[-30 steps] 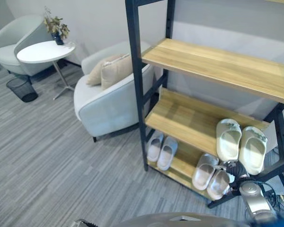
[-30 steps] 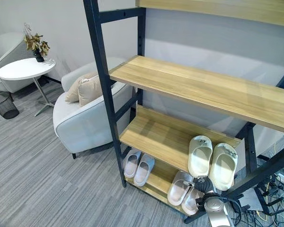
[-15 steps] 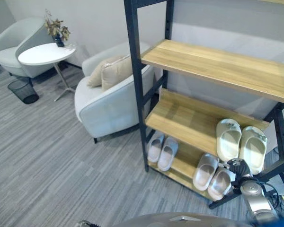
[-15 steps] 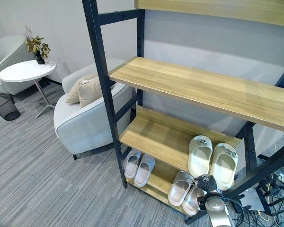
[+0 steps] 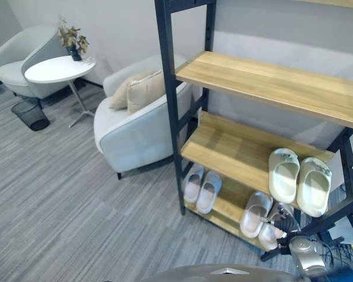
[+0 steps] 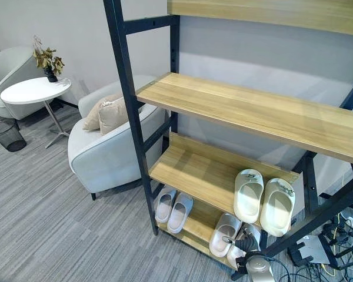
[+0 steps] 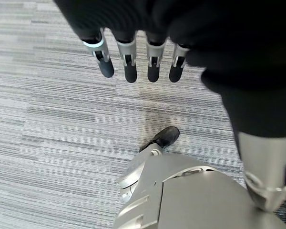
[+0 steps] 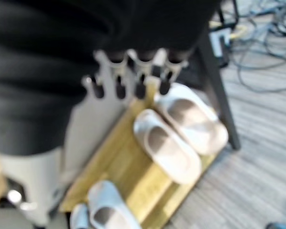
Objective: Arrange the slippers neatly on the shoe rack.
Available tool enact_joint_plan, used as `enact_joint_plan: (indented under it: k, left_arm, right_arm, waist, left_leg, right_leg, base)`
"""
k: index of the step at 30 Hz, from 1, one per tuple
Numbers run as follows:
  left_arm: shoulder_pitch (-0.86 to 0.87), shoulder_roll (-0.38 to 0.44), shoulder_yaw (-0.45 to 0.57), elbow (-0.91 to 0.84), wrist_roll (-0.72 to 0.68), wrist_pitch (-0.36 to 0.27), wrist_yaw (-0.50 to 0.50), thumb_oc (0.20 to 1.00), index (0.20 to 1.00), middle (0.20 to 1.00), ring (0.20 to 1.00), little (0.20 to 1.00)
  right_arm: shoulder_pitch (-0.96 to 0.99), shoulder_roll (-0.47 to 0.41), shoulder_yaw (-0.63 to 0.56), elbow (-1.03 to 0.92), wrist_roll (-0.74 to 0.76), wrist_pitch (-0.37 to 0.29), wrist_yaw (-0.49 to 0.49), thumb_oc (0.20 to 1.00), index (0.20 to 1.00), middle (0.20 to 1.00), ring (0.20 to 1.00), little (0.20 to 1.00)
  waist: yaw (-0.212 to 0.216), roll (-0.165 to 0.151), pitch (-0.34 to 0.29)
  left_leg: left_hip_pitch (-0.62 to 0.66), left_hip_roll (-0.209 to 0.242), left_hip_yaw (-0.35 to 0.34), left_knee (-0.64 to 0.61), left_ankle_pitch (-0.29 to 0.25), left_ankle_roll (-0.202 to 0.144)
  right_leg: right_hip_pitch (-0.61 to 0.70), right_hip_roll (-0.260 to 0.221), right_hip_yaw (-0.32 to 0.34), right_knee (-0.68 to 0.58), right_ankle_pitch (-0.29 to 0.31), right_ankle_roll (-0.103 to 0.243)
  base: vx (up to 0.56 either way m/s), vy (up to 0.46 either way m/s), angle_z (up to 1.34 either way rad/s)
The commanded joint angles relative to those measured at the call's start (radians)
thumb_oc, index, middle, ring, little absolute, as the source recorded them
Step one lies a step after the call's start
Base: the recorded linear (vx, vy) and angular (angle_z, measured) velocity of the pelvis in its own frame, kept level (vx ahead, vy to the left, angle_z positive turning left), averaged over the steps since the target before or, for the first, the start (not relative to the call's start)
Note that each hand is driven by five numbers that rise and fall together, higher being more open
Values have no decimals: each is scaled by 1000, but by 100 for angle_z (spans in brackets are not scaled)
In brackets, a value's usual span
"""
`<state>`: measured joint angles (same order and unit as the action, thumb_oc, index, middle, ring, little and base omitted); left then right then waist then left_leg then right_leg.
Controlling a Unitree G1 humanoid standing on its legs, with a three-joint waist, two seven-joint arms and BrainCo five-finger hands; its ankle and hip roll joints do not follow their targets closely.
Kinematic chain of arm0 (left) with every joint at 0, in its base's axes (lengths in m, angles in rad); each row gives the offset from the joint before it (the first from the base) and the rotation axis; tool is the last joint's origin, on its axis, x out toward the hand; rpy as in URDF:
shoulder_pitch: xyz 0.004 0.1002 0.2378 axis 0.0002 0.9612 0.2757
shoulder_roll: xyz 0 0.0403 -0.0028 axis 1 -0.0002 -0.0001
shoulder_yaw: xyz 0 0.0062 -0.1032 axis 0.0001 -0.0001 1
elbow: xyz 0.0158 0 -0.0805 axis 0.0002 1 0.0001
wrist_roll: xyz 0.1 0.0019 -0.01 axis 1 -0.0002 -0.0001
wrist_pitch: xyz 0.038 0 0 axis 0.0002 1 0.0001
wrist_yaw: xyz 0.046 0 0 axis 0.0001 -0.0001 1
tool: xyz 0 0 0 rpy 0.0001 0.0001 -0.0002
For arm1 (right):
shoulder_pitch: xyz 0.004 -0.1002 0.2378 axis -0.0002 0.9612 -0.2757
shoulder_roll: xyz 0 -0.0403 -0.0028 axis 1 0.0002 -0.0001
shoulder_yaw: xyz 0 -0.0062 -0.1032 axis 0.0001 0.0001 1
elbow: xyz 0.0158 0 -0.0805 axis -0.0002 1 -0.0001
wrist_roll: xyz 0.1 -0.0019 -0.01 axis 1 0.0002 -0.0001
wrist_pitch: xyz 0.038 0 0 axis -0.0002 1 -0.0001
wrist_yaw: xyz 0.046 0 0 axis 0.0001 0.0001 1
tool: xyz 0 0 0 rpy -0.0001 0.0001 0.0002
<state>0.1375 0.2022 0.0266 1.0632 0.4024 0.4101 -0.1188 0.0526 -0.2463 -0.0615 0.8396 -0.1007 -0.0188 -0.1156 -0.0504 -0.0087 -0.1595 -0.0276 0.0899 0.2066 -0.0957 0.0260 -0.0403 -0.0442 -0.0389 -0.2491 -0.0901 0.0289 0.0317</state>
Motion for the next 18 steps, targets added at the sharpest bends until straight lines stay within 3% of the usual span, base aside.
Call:
enact_joint_plan:
  k: [1, 14, 18]
  left_arm:
    - [-17, -35, -42, 121, -34, -44, 36, 1000, 1000, 1000, 1000, 1000]
    - [-50, -55, -75, 256, -78, -126, 64, 1000, 1000, 1000, 1000, 1000]
    - [-53, -72, -66, 293, -112, -147, 61, 1000, 1000, 1000, 1000, 1000]
  right_arm:
    - [-30, 22, -44, 99, 46, -91, -65, 1000, 1000, 1000, 1000, 1000]
    - [52, 75, 9, 450, 84, -130, 19, 1000, 1000, 1000, 1000, 1000]
    - [67, 84, -51, 536, 151, -117, 74, 1000, 1000, 1000, 1000, 1000]
  waist:
    - [-4, -23, -36]
    - [-17, -15, -34]
    - [-25, -8, -26]
  left_leg:
    - [-5, -23, -38, 8, -13, 34]
    - [20, -14, -29, 8, -19, 30]
    - [31, -11, -20, 8, -22, 32]
  right_leg:
    - [-19, -13, 21, 41, -4, 35]
    - [-6, -5, 39, 48, -12, 35]
    - [-7, -2, 48, 58, -15, 35]
  base:
    - [0, 0, 0]
    - [-9, 15, -1]
    - [-17, 46, -5]
